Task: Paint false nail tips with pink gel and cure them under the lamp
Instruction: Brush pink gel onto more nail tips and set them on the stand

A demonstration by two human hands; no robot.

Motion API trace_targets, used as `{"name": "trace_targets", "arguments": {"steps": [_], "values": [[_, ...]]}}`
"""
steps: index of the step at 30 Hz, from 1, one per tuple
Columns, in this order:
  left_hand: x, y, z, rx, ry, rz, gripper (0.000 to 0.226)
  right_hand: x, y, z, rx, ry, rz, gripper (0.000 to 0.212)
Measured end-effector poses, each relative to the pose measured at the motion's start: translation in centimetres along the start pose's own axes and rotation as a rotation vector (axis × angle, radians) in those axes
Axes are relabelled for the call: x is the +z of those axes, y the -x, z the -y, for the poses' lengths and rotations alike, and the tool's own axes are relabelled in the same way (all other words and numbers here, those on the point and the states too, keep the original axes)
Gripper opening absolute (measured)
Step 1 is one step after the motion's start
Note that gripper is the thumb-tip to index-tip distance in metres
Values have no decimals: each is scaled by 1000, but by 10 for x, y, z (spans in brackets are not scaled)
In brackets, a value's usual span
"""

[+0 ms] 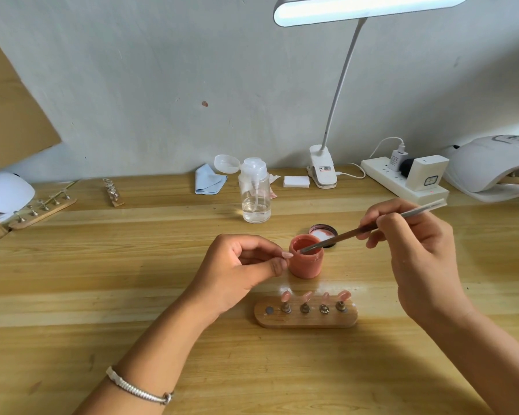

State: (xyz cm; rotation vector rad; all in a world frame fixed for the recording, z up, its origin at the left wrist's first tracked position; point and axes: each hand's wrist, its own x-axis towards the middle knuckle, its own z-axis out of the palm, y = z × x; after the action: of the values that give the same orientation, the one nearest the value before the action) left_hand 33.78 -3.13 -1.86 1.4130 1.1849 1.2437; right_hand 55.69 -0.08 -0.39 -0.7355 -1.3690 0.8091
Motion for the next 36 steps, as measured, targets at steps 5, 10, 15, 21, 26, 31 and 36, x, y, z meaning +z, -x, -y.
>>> {"name": "trace_targets", "arguments": {"steps": [5,10,15,21,26,31,36], "values": [[0,0,0,-18,-8,-4,13,1,2,0,-30,-21,47,21],[0,1,-2,-12,-7,-2,13,2,2,0,-17,0,43,20],[1,2,-4,-15,-17,-5,13,1,1,1,-4,-24,1,20],[1,2,-6,-50,2,-17,10,4,6,2,-48,-23,98,19],[1,3,-7,-48,1,-9,12,3,4,1,-44,-1,64,21],[1,3,-8,-45,-4,-1,14,1,1,1,-40,-9,-3,20],[2,2,-8,-49,-2,-2,12,4,4,1,-67,-20,58,21]]}}
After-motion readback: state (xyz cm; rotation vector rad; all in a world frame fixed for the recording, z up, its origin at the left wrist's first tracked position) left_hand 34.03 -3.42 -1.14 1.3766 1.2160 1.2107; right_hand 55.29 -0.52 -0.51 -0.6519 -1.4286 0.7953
